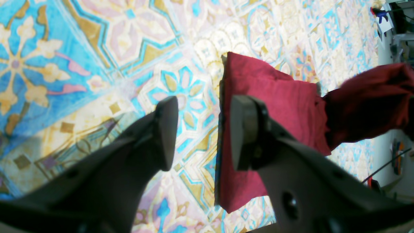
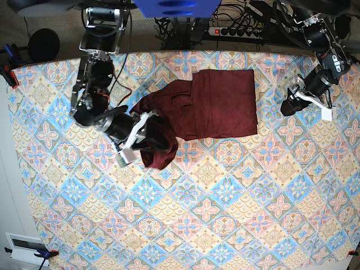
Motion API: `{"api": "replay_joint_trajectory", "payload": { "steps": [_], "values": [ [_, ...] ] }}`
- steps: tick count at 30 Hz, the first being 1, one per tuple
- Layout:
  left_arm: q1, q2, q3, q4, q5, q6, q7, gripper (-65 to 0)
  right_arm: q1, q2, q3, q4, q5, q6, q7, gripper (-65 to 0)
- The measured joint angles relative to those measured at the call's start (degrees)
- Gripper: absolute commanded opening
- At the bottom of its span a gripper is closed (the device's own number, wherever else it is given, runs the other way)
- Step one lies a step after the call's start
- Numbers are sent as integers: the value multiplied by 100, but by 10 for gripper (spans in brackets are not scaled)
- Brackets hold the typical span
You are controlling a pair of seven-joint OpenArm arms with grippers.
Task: Layout the t-shirt on the table in an organized manner, then fold the t-shirt properly
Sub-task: 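Lift the strip end with the right gripper and fold it onto the stack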
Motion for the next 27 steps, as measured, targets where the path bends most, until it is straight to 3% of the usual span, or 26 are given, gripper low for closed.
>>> {"api": "replay_joint_trajectory", "payload": {
  "steps": [9, 13, 20, 27],
  "values": [
    [4, 2, -22, 0, 0, -2, 9, -388, 59, -415, -962, -35, -17, -15, 83, -650],
    [2, 0, -24, 0, 2, 0, 9, -388, 72, -444, -1510, -63, -846, -28, 142, -650],
    [0, 0, -26, 0, 2, 0, 9, -388, 74, -452, -3091, -470, -2046, -15, 916, -650],
    [2, 2, -24, 0, -2, 0, 11, -388, 166, -439, -3727, -756, -2771, -13, 1388, -648]
  ]
}}
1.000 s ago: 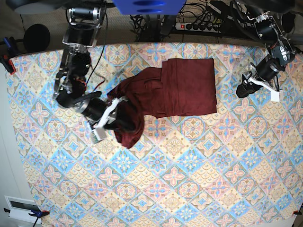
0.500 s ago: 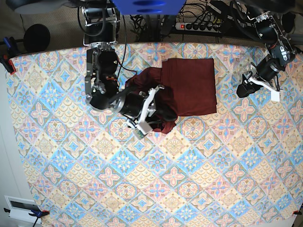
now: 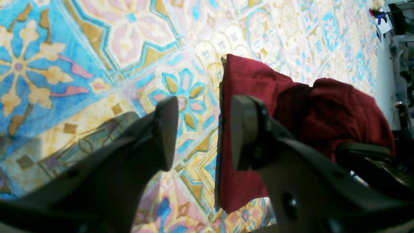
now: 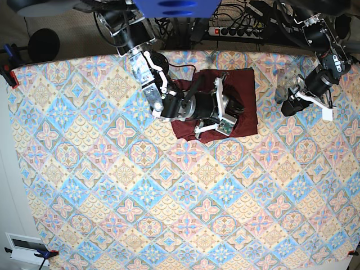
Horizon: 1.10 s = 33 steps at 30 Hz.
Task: Layout the t-shirt on the table in an organized manner, then fold the t-shirt properly
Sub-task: 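Lift the strip end with the right gripper and fold it onto the stack, then grasp the folded bundle edges with both grippers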
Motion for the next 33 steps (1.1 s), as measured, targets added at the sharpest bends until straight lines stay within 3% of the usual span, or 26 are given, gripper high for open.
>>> {"api": "replay_joint_trajectory", "payload": {
  "steps": [9, 18, 30, 33],
  "values": [
    [2, 0, 4, 0, -17, 0, -2, -388, 227, 9, -654, -369, -229, 2, 745, -525],
    [-20, 0, 13, 0, -17, -2, -2, -388, 190, 33, -682, 304, -249, 15, 761, -523],
    [-544, -52, 319, 2, 7, -2, 20, -388, -227, 31, -48, 1010, -201, 81, 715, -523],
    [-752, -205, 890, 2, 9, 0, 44, -384, -407, 446, 382, 1200, -188, 55, 761, -523]
  ]
}}
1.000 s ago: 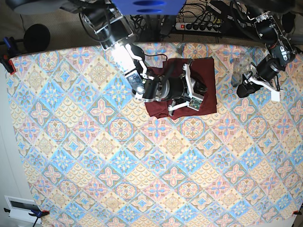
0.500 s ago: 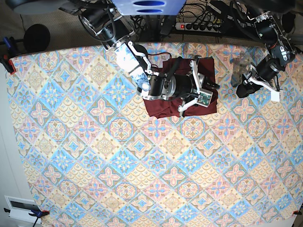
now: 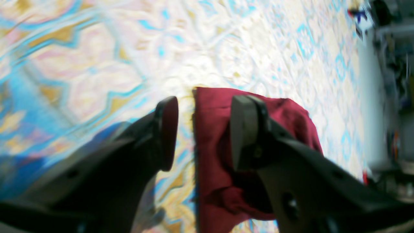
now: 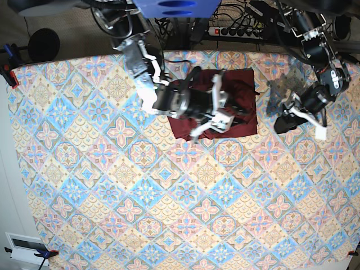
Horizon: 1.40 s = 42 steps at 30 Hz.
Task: Layout the t-shirt on the table in an organized manner, then fold the t-shirt properly
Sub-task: 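Grasp the folded bundle edges with both grippers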
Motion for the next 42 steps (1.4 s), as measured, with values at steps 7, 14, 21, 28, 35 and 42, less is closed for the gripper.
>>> {"api": "replay_joint_trajectory", "payload": {
  "steps": [7, 14, 21, 28, 35, 42],
  "values": [
    [-520, -474, 1545, 20, 166, -7, 2, -383, -461, 667, 822, 457, -31, -37, -13, -523],
    [-1093, -1145, 3106, -61, 393, -61, -26, -383, -682, 778, 962, 501, -42, -37, -48, -523],
    [-1587, -1427, 4120, -376, 463, -59, 365, -382, -680, 778, 951, 501, -20, -37, -39, -523],
    [-1965, -1578, 4677, -361, 761, -61, 350, -316, -669, 776, 940, 501, -20, -37, -44, -523],
    [-2033, -1335, 5445, -367, 1399, -66, 98, -302, -671, 765, 935, 501, -20, -37, -46, -523],
    [-2122, -1029, 5727, -514, 2155, -68, -129, -303, -669, 763, 935, 498, -22, -37, -42, -523]
  ]
}}
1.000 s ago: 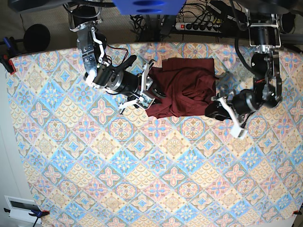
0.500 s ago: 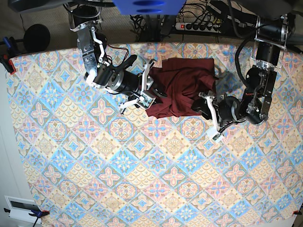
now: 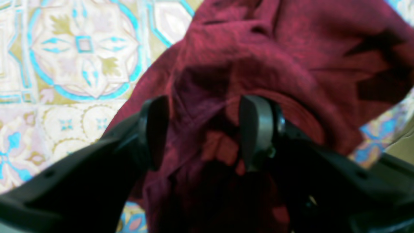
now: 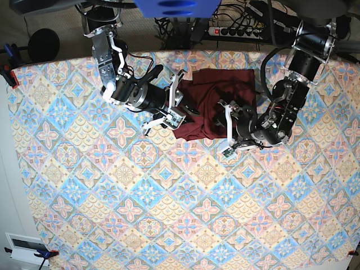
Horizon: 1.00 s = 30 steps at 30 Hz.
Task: Layout the t-shirt on the table in an organized manner, then fold the t-shirt properly
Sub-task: 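Grasp the folded bundle edges with both grippers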
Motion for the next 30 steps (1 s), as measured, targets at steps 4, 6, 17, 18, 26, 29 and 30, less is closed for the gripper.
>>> {"api": "replay_joint_trajectory", "payload": {
  "steps": [4, 6, 17, 18, 26, 29, 30],
  "values": [
    [0, 90, 9, -446, 402, 0, -389, -368, 0, 0, 0, 0, 0, -2, 4, -523],
    [7, 74, 0, -518, 535, -2, -422, -431, -2, 0, 0, 0, -2, 0, 11, -523],
    [133, 28, -1246, -490, 544, 11, -459, -537, -2, -17, -17, -4, 0, 0, -4, -523],
    [166, 28, -1414, -490, 544, 26, -457, -536, 0, -15, -17, -4, 7, 0, 4, -523],
    [470, 79, -2162, -505, 538, 22, -455, -534, -2, 15, -68, 13, 669, -2, -256, -520],
    [496, 76, -2293, -505, 540, 26, -452, -534, -2, 28, -321, 44, 627, -20, -328, -520],
    [525, 87, -2371, -505, 533, 24, -452, -533, -4, 13, -426, 52, 658, 0, -319, -520]
  ]
}}
